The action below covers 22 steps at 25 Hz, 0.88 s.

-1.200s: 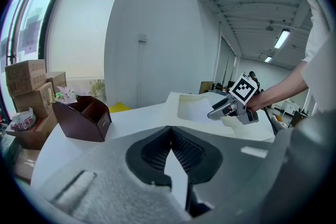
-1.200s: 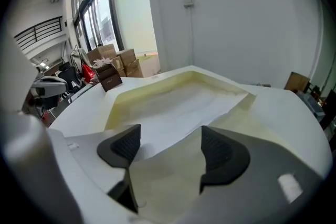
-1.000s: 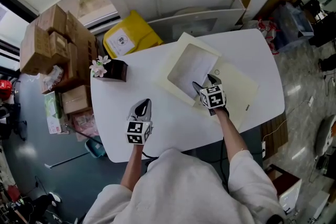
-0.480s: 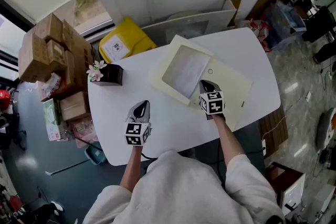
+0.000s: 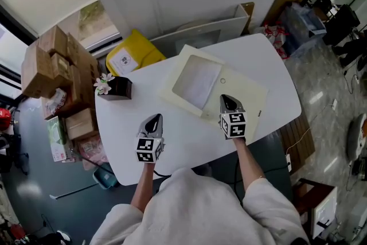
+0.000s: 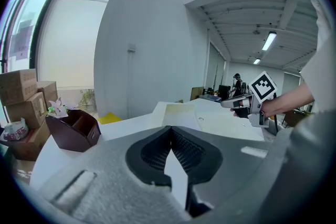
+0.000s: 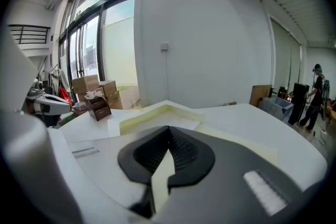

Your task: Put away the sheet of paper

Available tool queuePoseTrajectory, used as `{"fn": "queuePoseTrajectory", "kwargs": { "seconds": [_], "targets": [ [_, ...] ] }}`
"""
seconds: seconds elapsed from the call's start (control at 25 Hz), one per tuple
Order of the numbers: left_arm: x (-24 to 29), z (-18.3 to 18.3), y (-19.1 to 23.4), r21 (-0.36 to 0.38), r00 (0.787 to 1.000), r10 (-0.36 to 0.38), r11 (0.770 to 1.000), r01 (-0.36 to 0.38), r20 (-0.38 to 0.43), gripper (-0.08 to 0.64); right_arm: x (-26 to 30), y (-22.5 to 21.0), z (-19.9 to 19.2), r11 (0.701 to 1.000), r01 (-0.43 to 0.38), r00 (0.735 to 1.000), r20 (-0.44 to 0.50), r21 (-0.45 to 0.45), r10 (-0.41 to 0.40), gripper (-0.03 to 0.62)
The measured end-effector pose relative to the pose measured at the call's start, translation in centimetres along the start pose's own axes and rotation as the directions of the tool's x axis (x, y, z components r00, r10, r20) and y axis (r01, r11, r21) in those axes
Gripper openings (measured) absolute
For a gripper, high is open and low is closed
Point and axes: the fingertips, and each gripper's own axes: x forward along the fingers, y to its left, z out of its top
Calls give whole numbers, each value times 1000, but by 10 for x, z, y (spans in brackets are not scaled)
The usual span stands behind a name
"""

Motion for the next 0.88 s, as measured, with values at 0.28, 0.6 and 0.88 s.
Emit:
{"fn": "queuePoseTrajectory", "kwargs": {
  "seconds": [0.28,0.6,0.88],
  "targets": [
    [-6,5,-11,25,1000,-19,1000,18,12,5,-50,-2,5,999,48,996,71,-26,-46,0],
    [-8,14,-26,52,998,-46,998,45,29,5,-111,-8,5,992,123,982,142,10,-123,0],
    [-9,15,-39,70,997,-67,995,65,31,5,-149,-11,-4,985,169,971,166,36,-173,0]
  ]
}}
